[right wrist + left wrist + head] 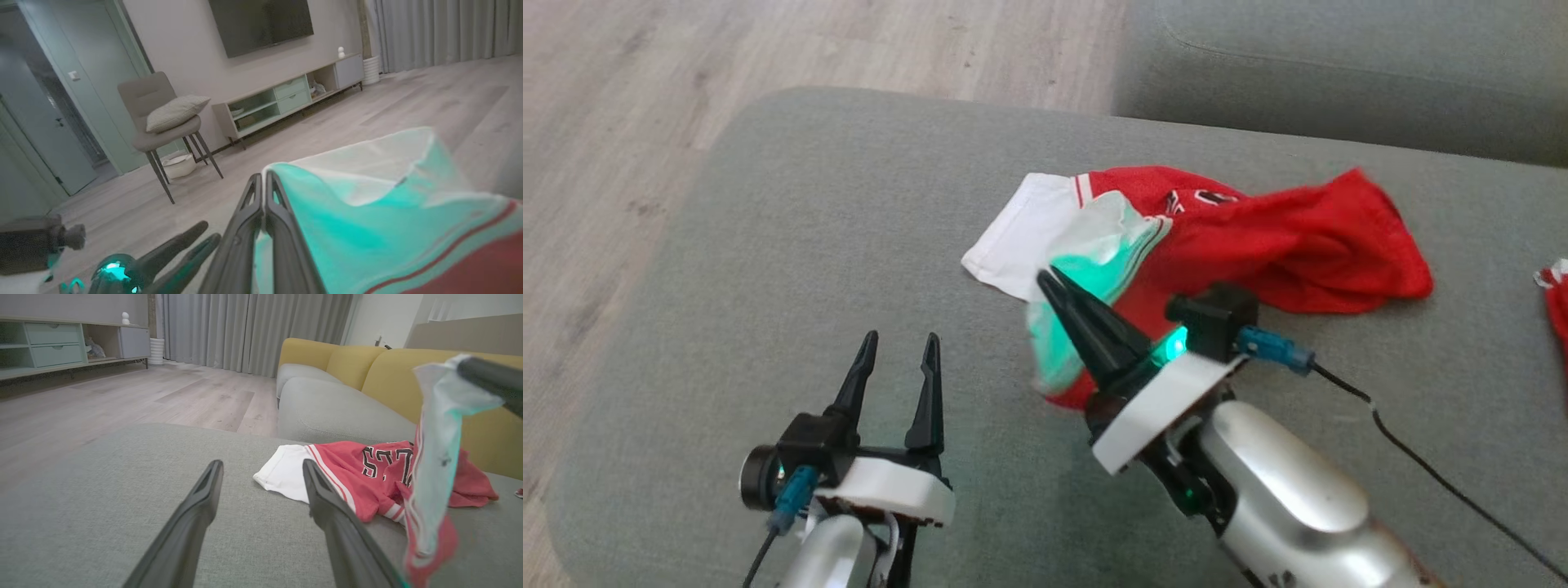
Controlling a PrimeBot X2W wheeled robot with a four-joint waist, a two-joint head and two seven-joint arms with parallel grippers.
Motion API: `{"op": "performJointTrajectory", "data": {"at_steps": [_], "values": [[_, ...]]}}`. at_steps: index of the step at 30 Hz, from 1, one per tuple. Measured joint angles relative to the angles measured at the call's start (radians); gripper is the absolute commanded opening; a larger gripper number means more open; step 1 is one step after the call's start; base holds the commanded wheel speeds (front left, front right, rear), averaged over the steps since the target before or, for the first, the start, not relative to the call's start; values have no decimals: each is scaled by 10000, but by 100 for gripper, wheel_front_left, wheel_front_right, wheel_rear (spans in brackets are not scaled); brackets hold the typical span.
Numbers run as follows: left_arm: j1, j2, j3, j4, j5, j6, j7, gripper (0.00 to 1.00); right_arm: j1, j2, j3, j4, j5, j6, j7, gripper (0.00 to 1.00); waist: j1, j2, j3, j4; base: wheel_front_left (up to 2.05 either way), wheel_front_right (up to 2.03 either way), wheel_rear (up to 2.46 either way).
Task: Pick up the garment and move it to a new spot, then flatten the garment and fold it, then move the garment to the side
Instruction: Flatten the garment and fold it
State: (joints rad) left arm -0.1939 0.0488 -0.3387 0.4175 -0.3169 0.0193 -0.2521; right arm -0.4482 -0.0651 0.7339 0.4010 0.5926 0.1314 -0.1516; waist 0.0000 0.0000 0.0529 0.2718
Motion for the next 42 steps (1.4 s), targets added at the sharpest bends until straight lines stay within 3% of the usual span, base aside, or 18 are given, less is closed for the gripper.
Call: {"op": "performJointTrajectory", "data": {"at_steps": [9,10,11,15,19,24,33,37,42], "values": [[208,0,134,-58,94,73,0,100,-946,-12,1101,-86,1053,0,-899,0,0,0,-90,429,0,0,0],[217,2,161,-86,100,73,0,100,-946,-12,1189,-115,1085,0,-965,45,0,0,-90,421,0,0,0],[232,2,199,-123,102,81,0,100,-935,-12,1296,-146,1114,0,-970,98,0,0,-87,397,0,0,0],[287,0,476,-192,217,86,0,100,-818,-12,1360,-460,606,0,-984,100,0,0,-94,168,0,0,0],[349,0,617,-270,288,82,0,100,-181,-12,550,-1045,-209,0,-993,100,0,0,-204,-147,0,0,0],[461,2,756,-282,424,65,0,100,803,-6,-1001,-1628,-1388,0,-995,100,0,0,-415,-588,0,0,0],[507,0,792,-299,451,10,0,100,2552,25,-4884,-1595,-3898,0,-993,100,0,0,-440,-1127,0,0,0],[508,0,746,-320,437,12,0,100,3491,36,-6253,-1578,-4080,0,-989,100,0,0,-295,-1226,0,0,0],[485,0,506,-341,334,12,0,100,3674,144,-6959,-1440,-4324,0,-623,100,0,0,16,-1276,0,0,0]]}}
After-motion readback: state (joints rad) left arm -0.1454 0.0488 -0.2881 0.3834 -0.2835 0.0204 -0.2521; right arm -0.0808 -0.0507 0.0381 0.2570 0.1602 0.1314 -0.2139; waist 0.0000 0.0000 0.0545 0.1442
